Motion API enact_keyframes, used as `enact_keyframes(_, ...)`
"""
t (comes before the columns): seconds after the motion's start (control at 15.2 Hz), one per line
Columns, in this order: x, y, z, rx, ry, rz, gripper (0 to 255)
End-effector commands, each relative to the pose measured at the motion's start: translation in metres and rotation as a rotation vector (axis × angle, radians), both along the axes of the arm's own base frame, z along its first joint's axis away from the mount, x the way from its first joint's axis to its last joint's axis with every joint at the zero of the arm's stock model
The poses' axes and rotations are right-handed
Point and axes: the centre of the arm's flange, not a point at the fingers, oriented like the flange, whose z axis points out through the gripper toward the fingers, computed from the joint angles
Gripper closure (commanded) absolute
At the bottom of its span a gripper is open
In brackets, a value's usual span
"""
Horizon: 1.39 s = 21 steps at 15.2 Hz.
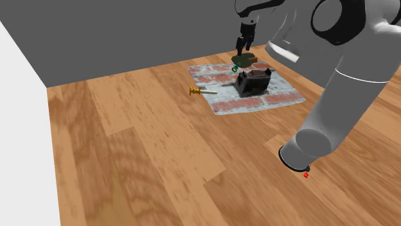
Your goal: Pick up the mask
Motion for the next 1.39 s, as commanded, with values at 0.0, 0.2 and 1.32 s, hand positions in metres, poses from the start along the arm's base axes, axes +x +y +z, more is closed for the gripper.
enact_keyframes(0.0, 0.017, -0.018, -0.011, -0.007, 0.012, 0.008, 0)
enact_keyframes(0.2, 0.042, -0.047, -0.025, -0.016, 0.030, 0.018, 0)
enact_keyframes(1.32, 0.049, -0.055, -0.068, -0.018, 0.035, 0.021, 255)
